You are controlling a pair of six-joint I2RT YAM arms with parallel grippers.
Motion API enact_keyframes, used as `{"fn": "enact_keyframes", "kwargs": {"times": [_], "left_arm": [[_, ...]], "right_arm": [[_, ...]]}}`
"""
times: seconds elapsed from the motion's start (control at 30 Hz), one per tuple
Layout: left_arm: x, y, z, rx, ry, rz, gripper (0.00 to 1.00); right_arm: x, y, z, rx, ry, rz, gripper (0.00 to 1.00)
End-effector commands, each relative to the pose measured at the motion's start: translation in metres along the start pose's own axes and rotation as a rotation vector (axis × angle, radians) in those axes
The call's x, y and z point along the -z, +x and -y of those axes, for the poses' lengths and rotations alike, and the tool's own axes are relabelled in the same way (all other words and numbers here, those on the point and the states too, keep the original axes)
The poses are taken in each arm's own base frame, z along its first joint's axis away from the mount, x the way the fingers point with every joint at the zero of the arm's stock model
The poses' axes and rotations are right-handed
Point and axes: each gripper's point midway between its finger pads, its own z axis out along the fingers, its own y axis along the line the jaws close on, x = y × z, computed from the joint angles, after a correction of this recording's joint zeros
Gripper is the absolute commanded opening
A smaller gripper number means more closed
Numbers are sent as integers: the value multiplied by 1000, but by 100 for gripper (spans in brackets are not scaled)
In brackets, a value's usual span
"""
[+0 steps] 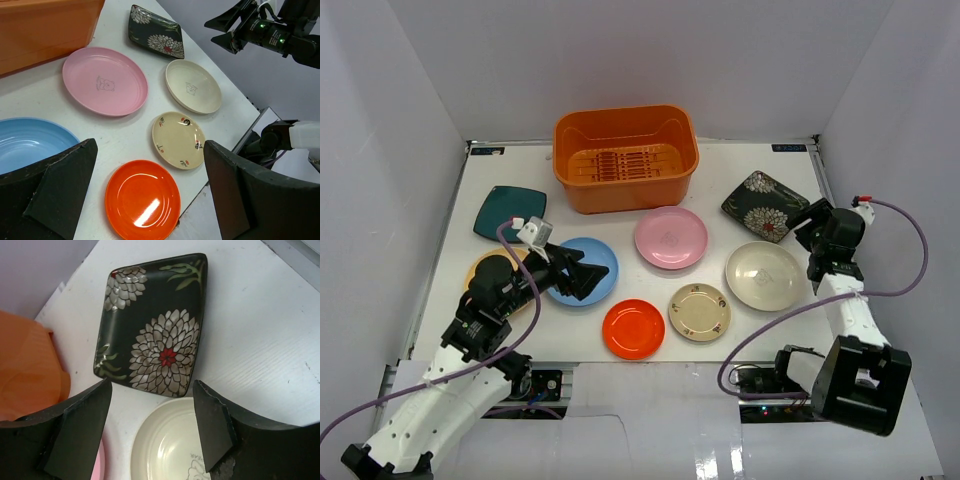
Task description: Place the plates into the plastic bin on the countertop
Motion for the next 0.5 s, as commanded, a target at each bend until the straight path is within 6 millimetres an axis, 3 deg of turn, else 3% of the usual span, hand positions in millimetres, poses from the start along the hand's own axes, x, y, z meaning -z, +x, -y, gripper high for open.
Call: {"fn": "enact_keyframes", "kwargs": {"times": [0.0, 0.17, 0.27, 0.47], "left_arm": [[4, -8, 3, -36, -13, 21, 98], [4, -6, 6, -40, -11, 17, 98], [4, -7, 6, -42, -14, 20, 98], [4, -6, 2, -45, -30, 20, 98]], "right_arm": [[-19, -11, 7, -74, -47, 26, 72], [-42, -27, 20, -74, -77, 61, 74], [-60, -6, 44, -85, -28, -17, 74], [-76, 27, 67, -114, -2, -87, 74]]}}
